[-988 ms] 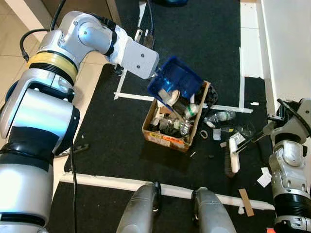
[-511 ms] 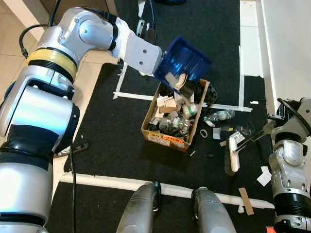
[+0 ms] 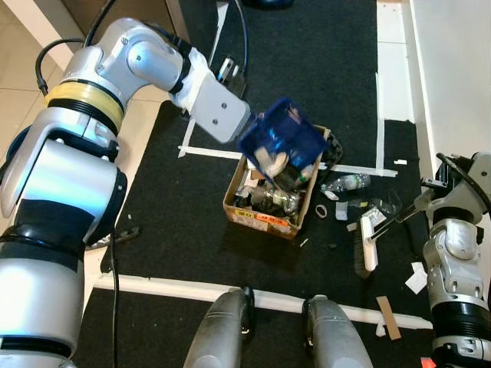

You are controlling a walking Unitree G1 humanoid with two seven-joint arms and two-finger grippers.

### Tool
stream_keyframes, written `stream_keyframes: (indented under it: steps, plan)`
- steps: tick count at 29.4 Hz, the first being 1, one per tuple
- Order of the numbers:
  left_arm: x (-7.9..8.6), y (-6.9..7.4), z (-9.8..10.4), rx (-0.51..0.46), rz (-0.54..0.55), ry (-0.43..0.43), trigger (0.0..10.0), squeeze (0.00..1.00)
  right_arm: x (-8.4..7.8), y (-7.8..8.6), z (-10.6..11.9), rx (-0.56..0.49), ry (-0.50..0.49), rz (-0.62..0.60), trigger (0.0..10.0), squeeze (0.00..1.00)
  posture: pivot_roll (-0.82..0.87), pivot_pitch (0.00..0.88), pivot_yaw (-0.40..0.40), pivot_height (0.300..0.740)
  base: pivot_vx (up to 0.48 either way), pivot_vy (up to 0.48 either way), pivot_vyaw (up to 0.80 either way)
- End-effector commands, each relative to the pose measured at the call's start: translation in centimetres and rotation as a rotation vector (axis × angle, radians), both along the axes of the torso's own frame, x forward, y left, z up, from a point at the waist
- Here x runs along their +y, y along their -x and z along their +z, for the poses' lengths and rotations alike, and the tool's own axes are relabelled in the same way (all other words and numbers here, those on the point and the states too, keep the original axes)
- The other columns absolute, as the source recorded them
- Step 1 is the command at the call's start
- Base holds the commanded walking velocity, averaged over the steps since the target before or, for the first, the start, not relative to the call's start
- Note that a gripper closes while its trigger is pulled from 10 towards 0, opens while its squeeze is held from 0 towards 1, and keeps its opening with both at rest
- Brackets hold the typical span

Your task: Sweep floor

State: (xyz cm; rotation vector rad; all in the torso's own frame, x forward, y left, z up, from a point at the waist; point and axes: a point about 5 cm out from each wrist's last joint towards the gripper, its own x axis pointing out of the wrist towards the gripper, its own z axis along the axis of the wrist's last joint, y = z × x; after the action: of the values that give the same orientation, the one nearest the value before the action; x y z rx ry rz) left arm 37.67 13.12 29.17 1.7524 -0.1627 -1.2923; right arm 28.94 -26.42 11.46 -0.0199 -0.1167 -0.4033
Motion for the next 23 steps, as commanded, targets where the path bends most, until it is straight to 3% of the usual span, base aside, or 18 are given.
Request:
stream_keyframes:
  steps: [1,11,23]
  plan:
    - [-0.2,0.2,1.1,-0.078,-0.044,-0.045,0.0,0.0,0.1,0.6,-2.1,0.085,-0.039,-0.004,10.0,0.0,0.01,0.169,0.082,0.74,0.0,0.0,0.0]
    - [-0.5,-0.2,2.5,-0.217,-0.034,-0.094,0.0,0.0,0.3,0.4,-1.8,0.063,-0.042,-0.005,10.0,0.0,0.01,0.16,0.085,0.74,0.0,0.0,0.0]
    - [-2.3,0.0,4.5,-0.408,-0.142,0.024,0.0,0.0,0.3,0.4,-1.8,0.058,-0.044,-0.007,10.0,0.0,0.02,0.163,0.087,0.74,0.0,0.0,0.0]
